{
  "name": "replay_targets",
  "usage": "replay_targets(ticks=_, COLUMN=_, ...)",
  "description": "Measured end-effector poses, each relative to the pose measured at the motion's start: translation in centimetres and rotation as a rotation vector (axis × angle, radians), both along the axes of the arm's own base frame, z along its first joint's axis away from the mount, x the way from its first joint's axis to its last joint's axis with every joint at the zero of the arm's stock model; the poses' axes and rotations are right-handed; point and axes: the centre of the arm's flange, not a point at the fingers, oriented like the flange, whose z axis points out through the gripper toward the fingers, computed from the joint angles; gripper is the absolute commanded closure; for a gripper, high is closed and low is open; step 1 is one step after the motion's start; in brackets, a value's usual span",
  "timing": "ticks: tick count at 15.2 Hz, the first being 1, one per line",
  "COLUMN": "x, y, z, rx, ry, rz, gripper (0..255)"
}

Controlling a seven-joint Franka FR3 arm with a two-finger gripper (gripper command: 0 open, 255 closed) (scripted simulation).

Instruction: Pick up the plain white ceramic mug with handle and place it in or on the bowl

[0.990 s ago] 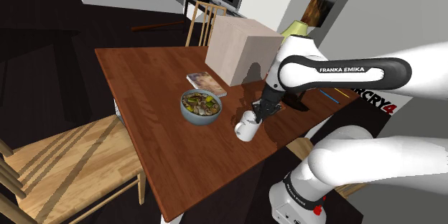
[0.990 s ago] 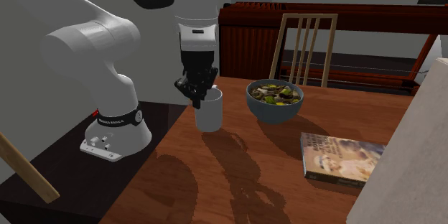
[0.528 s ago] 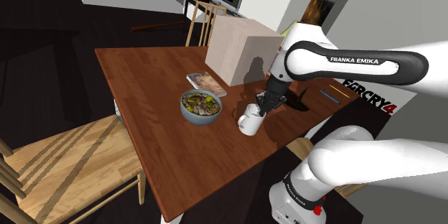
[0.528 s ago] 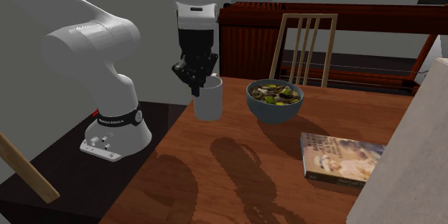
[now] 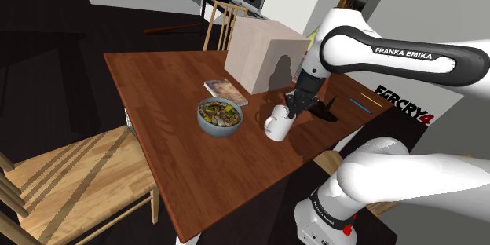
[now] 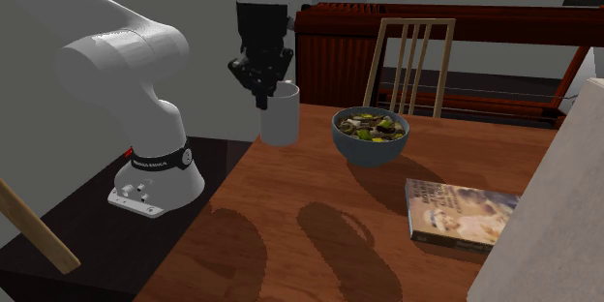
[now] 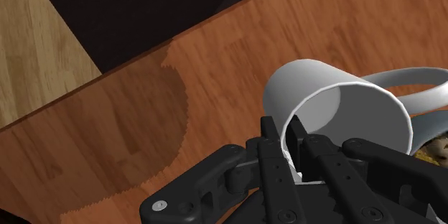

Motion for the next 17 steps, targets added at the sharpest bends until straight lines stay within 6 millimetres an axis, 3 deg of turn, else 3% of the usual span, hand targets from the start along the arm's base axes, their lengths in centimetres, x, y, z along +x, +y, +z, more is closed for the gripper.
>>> replay_targets(ticks=13, x=0.1, y=0.0, z=6.7, rx=0.0, ry=0.0, rz=0.0, gripper=255)
replay_targets(ticks=17, x=3.3, y=2.3, z=7.8, rx=-0.001, ry=0.0, rz=0.0, gripper=255)
